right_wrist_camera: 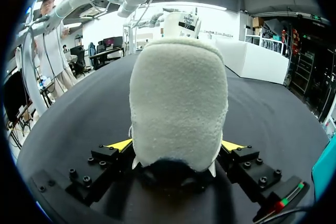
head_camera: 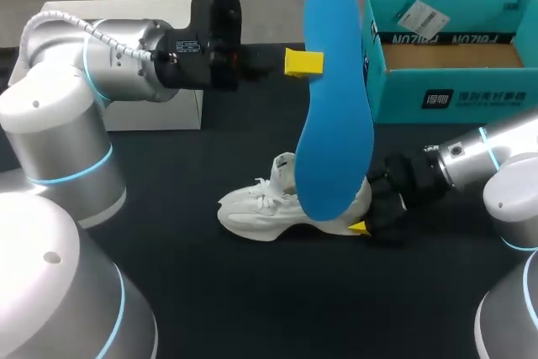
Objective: Take the shoe out of the shoebox, open the shoe tongue, remove and reinsert the insole, then place the shoe into the shoebox
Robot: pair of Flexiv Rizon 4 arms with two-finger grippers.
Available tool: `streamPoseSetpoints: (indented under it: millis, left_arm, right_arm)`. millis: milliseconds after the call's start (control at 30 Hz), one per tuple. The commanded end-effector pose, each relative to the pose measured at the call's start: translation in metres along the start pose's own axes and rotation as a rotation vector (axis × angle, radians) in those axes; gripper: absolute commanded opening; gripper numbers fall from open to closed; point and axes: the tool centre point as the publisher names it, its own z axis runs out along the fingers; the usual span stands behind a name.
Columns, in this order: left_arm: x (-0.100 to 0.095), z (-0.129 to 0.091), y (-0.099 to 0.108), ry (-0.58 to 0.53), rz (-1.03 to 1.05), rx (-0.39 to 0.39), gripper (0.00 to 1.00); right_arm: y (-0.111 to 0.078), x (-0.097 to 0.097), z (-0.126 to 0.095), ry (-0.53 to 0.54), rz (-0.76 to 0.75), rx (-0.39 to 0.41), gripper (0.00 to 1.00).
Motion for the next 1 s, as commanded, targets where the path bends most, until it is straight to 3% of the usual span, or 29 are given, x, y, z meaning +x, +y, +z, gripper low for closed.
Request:
streamPoseSetpoints:
  millis: [33, 333, 633, 1000]
  left_arm:
    - [0.0, 0.0, 0.0, 0.0, 0.001, 0.001, 0.0]
    - [0.0, 0.0, 0.0, 0.0, 0.001, 0.001, 0.0]
    - [0.0, 0.0, 0.0, 0.0, 0.001, 0.001, 0.0]
    - [0.0, 0.0, 0.0, 0.0, 0.001, 0.001, 0.0]
  right_arm:
    - [0.008, 0.003, -0.01, -0.007, -0.002, 0.025, 1.0]
    - [0.022, 0.005, -0.022, -0.007, 0.066, 0.165, 1.0]
    - [0.047, 0.004, -0.031, -0.017, 0.167, 0.382, 1.0]
    - [0.071, 0.004, -0.04, 0.003, 0.192, 0.53, 1.0]
